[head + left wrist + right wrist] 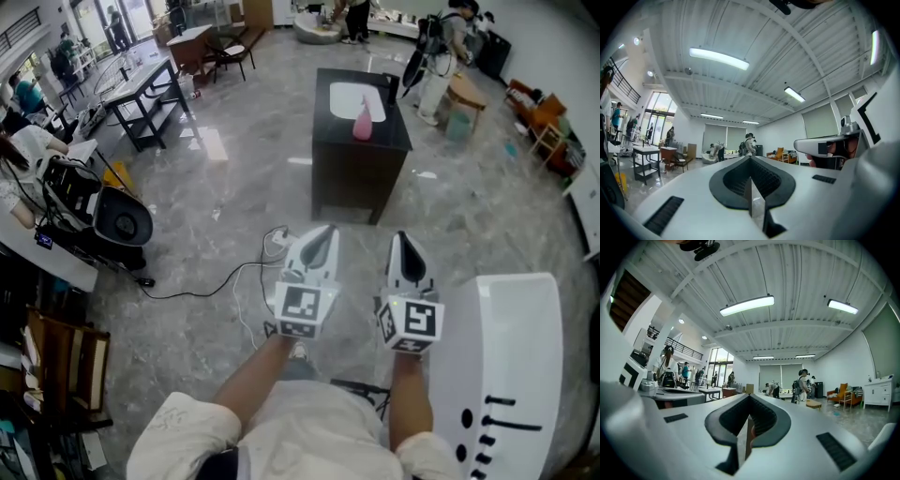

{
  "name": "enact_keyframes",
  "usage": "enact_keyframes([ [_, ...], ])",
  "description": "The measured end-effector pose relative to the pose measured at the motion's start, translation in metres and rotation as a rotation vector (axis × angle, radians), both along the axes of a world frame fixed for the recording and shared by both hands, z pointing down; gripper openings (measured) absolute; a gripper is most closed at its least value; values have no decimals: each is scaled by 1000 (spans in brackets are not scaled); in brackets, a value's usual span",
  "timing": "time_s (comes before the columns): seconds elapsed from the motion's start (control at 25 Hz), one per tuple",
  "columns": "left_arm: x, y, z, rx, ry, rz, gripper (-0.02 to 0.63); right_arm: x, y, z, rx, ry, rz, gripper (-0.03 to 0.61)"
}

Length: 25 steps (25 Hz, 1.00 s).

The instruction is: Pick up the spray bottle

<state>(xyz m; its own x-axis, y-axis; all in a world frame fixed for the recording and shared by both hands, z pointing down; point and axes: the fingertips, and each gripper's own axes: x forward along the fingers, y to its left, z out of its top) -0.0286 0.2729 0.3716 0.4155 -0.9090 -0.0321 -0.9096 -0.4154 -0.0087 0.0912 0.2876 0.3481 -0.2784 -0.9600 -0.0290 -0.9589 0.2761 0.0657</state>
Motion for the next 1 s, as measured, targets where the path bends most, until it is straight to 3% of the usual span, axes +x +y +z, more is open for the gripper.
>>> enact_keyframes([
  [0.68,-53,-117,6,4,5,51,2,-61,-116,9,5,9,50,3],
  [0.8,-55,-136,10,-7,16,49,2,-67,-133,14,18,78,57,3],
  [1.0,-40,-171,21,-23,-9,40,2,-54,-171,26,2,56,46,3],
])
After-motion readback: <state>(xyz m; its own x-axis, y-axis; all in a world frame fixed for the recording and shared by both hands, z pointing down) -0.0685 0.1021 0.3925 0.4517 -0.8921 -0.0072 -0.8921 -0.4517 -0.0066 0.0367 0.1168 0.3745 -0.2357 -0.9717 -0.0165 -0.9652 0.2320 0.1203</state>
